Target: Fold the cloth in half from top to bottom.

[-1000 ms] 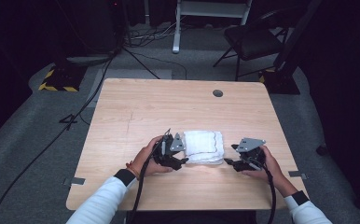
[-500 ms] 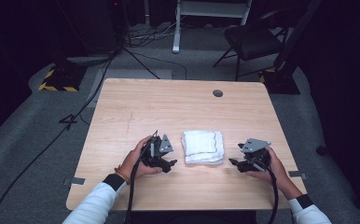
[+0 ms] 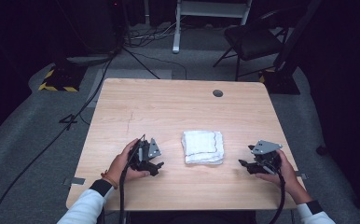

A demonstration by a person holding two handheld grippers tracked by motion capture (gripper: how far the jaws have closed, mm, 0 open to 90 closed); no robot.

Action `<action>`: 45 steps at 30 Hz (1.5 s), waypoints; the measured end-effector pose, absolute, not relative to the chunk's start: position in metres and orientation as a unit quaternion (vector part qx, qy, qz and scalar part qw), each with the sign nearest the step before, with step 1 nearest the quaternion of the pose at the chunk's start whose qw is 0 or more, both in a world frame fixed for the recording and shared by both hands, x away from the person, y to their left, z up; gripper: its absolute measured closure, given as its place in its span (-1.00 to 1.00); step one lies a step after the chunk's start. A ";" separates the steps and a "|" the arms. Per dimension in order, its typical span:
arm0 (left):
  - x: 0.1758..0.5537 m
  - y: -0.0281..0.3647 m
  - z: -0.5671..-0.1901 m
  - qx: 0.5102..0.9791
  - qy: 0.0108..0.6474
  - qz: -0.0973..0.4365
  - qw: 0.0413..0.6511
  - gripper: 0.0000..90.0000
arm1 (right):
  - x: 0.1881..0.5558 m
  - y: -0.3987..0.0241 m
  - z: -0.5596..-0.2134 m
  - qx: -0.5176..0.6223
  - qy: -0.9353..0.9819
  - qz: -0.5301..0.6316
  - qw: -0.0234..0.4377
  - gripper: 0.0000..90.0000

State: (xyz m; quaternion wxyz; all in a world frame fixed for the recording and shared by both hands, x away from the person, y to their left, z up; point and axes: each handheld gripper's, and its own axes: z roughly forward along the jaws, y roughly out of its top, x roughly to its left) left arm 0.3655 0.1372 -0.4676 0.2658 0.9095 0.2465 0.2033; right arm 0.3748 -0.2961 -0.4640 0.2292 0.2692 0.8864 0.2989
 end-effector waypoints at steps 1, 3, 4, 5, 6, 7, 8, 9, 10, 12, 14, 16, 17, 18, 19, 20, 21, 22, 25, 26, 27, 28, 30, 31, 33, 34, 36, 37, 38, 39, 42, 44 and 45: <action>0.365 0.140 -0.468 0.908 0.251 0.202 0.270 -0.56 | 0.373 -0.299 -0.463 0.272 0.885 0.298 0.232 -0.32; 0.363 0.145 -0.469 0.906 0.255 0.202 0.269 -0.56 | 0.371 -0.306 -0.462 0.278 0.881 0.303 0.234 -0.32; 0.362 0.147 -0.469 0.906 0.255 0.204 0.268 -0.56 | 0.370 -0.308 -0.462 0.281 0.880 0.303 0.234 -0.32; 0.360 0.149 -0.470 0.905 0.258 0.205 0.268 -0.56 | 0.370 -0.312 -0.462 0.283 0.879 0.303 0.235 -0.32; 0.359 0.151 -0.470 0.905 0.259 0.207 0.267 -0.56 | 0.368 -0.315 -0.462 0.287 0.878 0.303 0.235 -0.32; 0.357 0.154 -0.471 0.903 0.262 0.208 0.268 -0.56 | 0.367 -0.318 -0.463 0.290 0.878 0.302 0.234 -0.32; 0.356 0.156 -0.472 0.903 0.265 0.206 0.269 -0.56 | 0.366 -0.322 -0.464 0.293 0.877 0.300 0.234 -0.32; 0.354 0.158 -0.473 0.903 0.266 0.205 0.269 -0.56 | 0.364 -0.325 -0.465 0.299 0.876 0.300 0.233 -0.32; 0.353 0.161 -0.474 0.903 0.267 0.207 0.266 -0.56 | 0.363 -0.329 -0.466 0.301 0.874 0.301 0.234 -0.32; 0.350 0.166 -0.477 0.903 0.270 0.209 0.262 -0.56 | 0.361 -0.336 -0.469 0.308 0.873 0.298 0.233 -0.32; 0.348 0.172 -0.479 0.903 0.272 0.204 0.263 -0.56 | 0.359 -0.342 -0.472 0.319 0.871 0.296 0.229 -0.32; 0.345 0.178 -0.481 0.901 0.274 0.209 0.263 -0.56 | 0.358 -0.348 -0.475 0.329 0.869 0.288 0.231 -0.32; 0.345 0.182 -0.482 0.900 0.278 0.206 0.265 -0.56 | 0.357 -0.350 -0.476 0.335 0.867 0.286 0.234 -0.33; 0.344 0.185 -0.482 0.897 0.284 0.202 0.270 -0.56 | 0.356 -0.353 -0.477 0.339 0.865 0.287 0.234 -0.33; 0.343 0.188 -0.483 0.896 0.288 0.199 0.273 -0.56 | 0.355 -0.355 -0.477 0.342 0.864 0.289 0.231 -0.33; 0.342 0.190 -0.483 0.896 0.291 0.197 0.273 -0.56 | 0.354 -0.357 -0.478 0.345 0.862 0.291 0.230 -0.33; 0.342 0.192 -0.484 0.895 0.291 0.199 0.272 -0.56 | 0.353 -0.360 -0.479 0.350 0.860 0.295 0.228 -0.33; 0.341 0.194 -0.485 0.892 0.297 0.203 0.273 -0.56 | 0.352 -0.362 -0.480 0.353 0.858 0.297 0.226 -0.34; 0.338 0.200 -0.487 0.886 0.311 0.192 0.284 -0.56 | 0.350 -0.371 -0.486 0.369 0.850 0.305 0.218 -0.35; 0.338 0.202 -0.488 0.886 0.313 0.189 0.285 -0.56 | 0.349 -0.374 -0.488 0.376 0.847 0.307 0.218 -0.36; 0.337 0.203 -0.489 0.886 0.317 0.184 0.285 -0.56 | 0.348 -0.377 -0.489 0.381 0.844 0.309 0.215 -0.36; 0.336 0.205 -0.491 0.887 0.318 0.179 0.283 -0.56 | 0.347 -0.380 -0.491 0.386 0.841 0.315 0.212 -0.37; 0.335 0.209 -0.492 0.882 0.329 0.173 0.291 -0.57 | 0.345 -0.385 -0.494 0.396 0.833 0.326 0.206 -0.39; 0.335 0.211 -0.493 0.880 0.333 0.170 0.294 -0.57 | 0.344 -0.387 -0.496 0.401 0.830 0.329 0.204 -0.40; 0.335 0.216 -0.494 0.872 0.351 0.158 0.303 -0.57 | 0.343 -0.391 -0.499 0.409 0.822 0.342 0.199 -0.40; 0.335 0.219 -0.496 0.868 0.359 0.149 0.309 -0.58 | 0.343 -0.392 -0.500 0.413 0.818 0.348 0.197 -0.41; 0.336 0.226 -0.501 0.854 0.376 0.135 0.333 -0.59 | 0.343 -0.393 -0.501 0.417 0.815 0.351 0.196 -0.43; 0.335 0.228 -0.503 0.852 0.368 0.140 0.344 -0.62 | 0.343 -0.393 -0.502 0.418 0.813 0.354 0.195 -0.43; 0.335 0.229 -0.504 0.853 0.367 0.140 0.345 -0.63 | 0.343 -0.394 -0.502 0.420 0.811 0.358 0.193 -0.44; 0.335 0.229 -0.504 0.852 0.367 0.140 0.345 -0.63 | 0.343 -0.395 -0.503 0.424 0.809 0.360 0.191 -0.45; 0.335 0.229 -0.504 0.853 0.367 0.140 0.345 -0.63 | 0.343 -0.394 -0.503 0.424 0.808 0.361 0.192 -0.45; 0.335 0.229 -0.504 0.852 0.367 0.140 0.345 -0.63 | 0.343 -0.394 -0.503 0.426 0.808 0.360 0.192 -0.47; 0.335 0.229 -0.504 0.852 0.368 0.140 0.345 -0.63 | 0.343 -0.394 -0.503 0.425 0.808 0.360 0.192 -0.47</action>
